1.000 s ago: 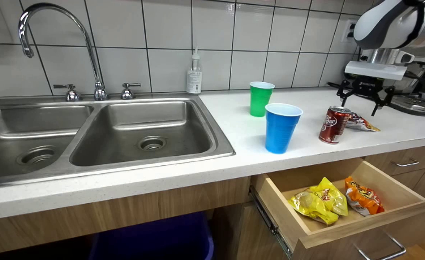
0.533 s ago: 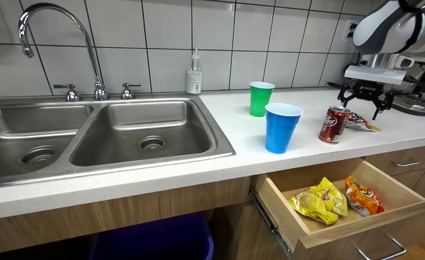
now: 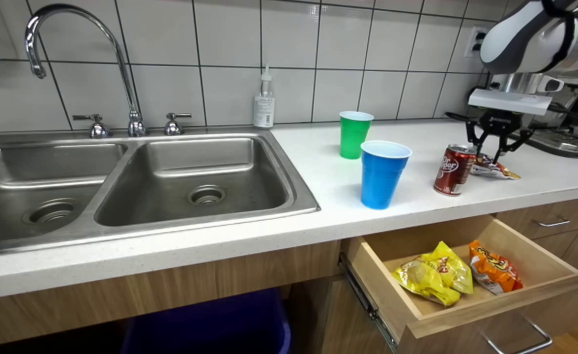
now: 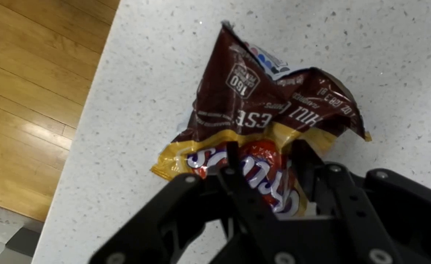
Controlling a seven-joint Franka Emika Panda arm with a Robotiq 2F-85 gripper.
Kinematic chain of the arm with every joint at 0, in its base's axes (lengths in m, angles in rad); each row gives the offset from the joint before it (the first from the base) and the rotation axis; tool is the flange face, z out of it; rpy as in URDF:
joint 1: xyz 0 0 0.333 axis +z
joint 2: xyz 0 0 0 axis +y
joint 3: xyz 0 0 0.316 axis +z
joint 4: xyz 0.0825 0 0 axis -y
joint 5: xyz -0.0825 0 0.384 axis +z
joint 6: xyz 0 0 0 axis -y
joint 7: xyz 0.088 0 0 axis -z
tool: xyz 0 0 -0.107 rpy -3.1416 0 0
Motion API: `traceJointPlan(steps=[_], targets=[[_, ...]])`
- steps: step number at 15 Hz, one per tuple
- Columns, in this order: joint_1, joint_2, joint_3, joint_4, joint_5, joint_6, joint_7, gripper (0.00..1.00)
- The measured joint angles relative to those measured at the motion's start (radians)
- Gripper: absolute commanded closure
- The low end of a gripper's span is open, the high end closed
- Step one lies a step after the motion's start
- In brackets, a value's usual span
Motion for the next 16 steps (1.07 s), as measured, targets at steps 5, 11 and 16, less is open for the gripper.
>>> traceJointPlan(steps=[5, 11, 16], targets=[[0.0, 0.0, 0.0, 0.004, 0.0, 0.0, 0.007, 1.0], [0.0, 0.002, -0.001, 0.007, 0.0, 0.001, 0.011, 1.0], [0.004, -0.012, -0.014, 0.019, -0.005, 0.001, 0.014, 1.0]])
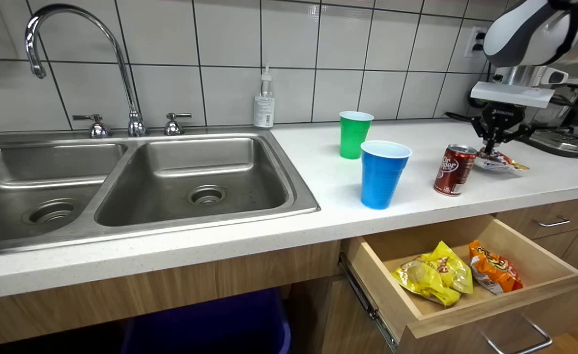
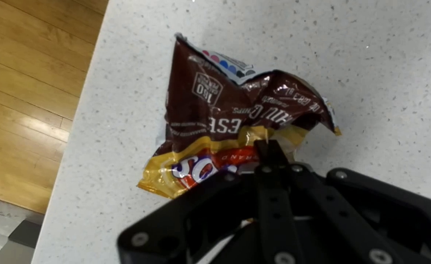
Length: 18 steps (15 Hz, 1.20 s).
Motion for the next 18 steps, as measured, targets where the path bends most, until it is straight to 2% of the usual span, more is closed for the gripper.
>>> traceJointPlan(steps=[6, 18], targets=[[0.006, -0.068, -0.004, -0.025, -0.046, 0.0, -0.002, 1.0], [0.045, -0.307, 0.011, -0.245, -0.159, 0.026, -0.066, 1.0]])
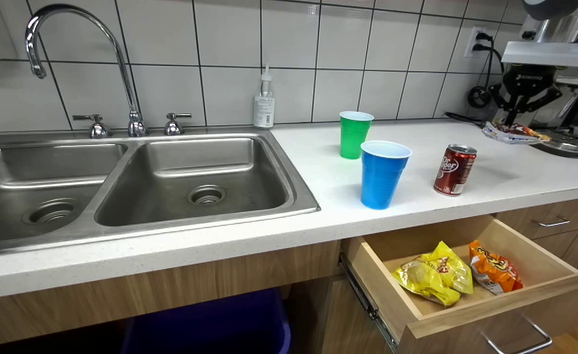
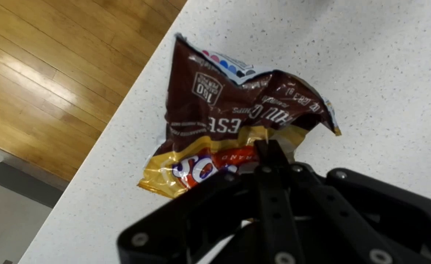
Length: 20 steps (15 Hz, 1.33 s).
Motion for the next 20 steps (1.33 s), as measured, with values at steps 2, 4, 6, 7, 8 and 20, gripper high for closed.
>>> traceJointPlan(steps=[2, 4, 6, 7, 8, 20], targets=[[0.004, -0.038, 0.011, -0.044, -0.024, 0.013, -0.021, 1.0], [0.007, -0.073, 0.024, -0.091, -0.043, 0.035, -0.043, 1.0], [0.007, -0.105, 0.04, -0.134, -0.055, 0.054, -0.073, 1.0], [0.007, -0.122, 0.047, -0.155, -0.057, 0.061, -0.092, 1.0], [0.007, -0.138, 0.054, -0.174, -0.057, 0.068, -0.113, 1.0], [0.005, -0.264, 0.089, -0.326, -0.057, 0.077, -0.346, 1.0]])
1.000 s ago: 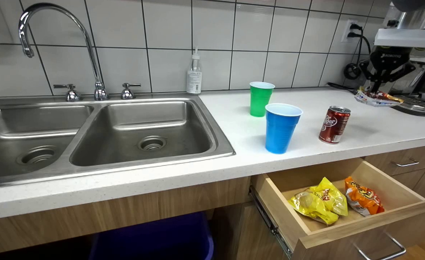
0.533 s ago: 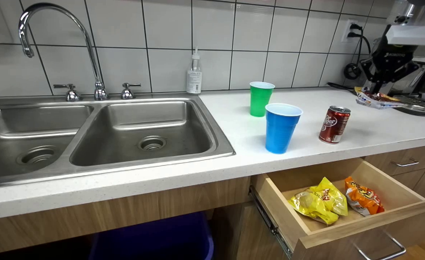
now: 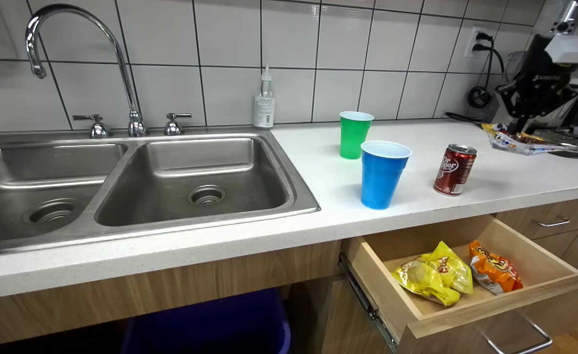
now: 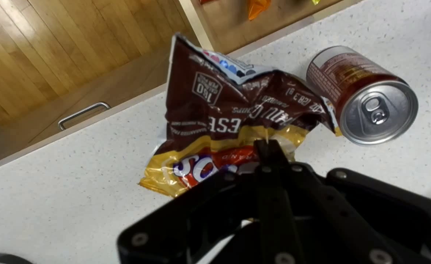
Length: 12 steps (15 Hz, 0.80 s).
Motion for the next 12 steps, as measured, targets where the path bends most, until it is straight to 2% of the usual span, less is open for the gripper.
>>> traceJointPlan(steps=[6, 12], targets=[[0.0, -0.042, 0.006, -0.064, 0.0, 0.0, -0.118, 1.0], [0.0, -0.092, 0.026, -0.147, -0.001, 0.0, -0.141, 1.0]])
